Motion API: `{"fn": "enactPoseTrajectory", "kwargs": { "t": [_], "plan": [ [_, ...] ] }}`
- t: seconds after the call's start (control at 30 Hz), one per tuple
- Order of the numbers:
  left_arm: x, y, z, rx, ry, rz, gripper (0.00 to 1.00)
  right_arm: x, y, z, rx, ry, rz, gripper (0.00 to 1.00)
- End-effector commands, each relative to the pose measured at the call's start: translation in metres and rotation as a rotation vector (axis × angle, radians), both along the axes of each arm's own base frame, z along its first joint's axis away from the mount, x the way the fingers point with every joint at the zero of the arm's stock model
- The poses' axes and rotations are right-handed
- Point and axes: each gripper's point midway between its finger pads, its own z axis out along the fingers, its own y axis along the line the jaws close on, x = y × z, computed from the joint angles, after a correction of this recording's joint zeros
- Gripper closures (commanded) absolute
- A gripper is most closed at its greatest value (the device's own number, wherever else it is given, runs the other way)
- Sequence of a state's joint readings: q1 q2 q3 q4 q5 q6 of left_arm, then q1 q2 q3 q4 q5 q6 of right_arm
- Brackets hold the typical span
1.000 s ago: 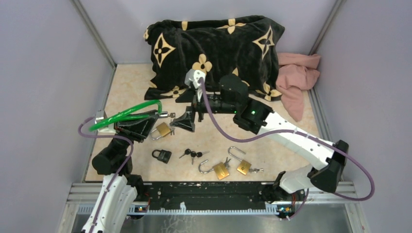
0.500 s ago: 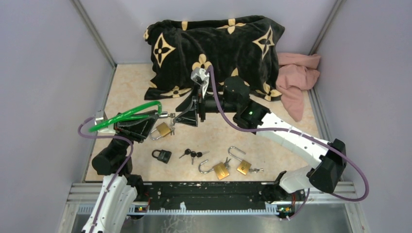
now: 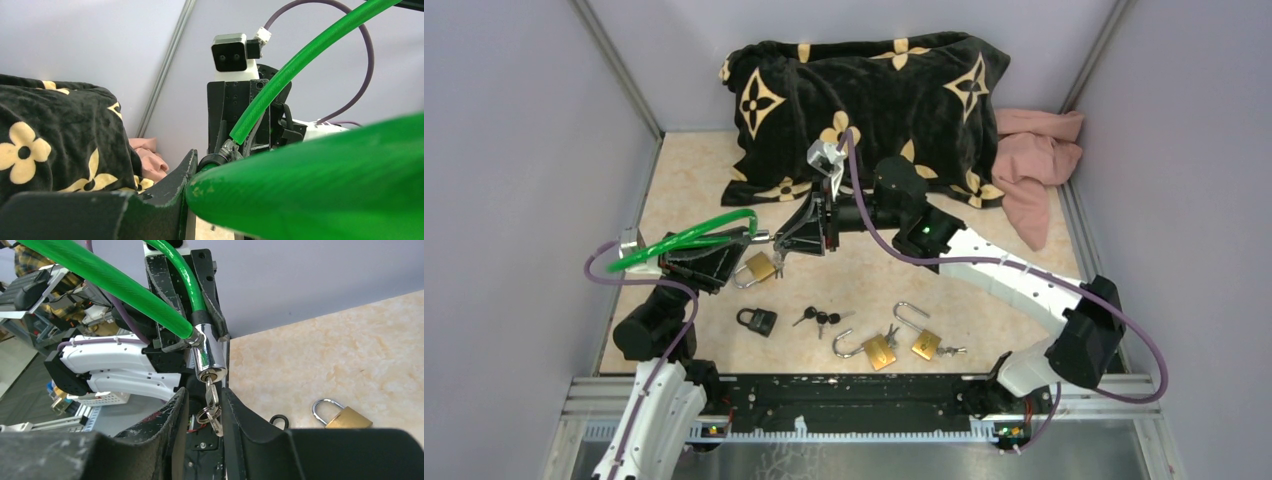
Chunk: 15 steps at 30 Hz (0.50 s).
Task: Lock with the key
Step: Lock the lock.
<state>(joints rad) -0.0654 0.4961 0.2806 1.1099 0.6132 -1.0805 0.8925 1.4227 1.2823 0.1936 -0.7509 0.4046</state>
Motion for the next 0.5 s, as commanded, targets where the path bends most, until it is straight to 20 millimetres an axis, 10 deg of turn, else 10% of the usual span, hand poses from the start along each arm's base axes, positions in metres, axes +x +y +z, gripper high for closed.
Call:
{"fn": "enactPoseTrajectory", "kwargs": {
  "t": [0.0, 0.47],
  "plan": [
    [-0.0057, 0.004, 0.0104, -0.025, -0.038, 0.014, 1.0, -0.0031, 0.0025, 0.0131, 0.042, -0.022, 0.035, 0.71],
    [0.0035, 0.0031, 0.0019, -0.007, 0.012, 0.024, 1.0, 0.0025, 0.0041, 0.0134, 0.046, -0.075, 0.014, 1.0]
  ]
}}
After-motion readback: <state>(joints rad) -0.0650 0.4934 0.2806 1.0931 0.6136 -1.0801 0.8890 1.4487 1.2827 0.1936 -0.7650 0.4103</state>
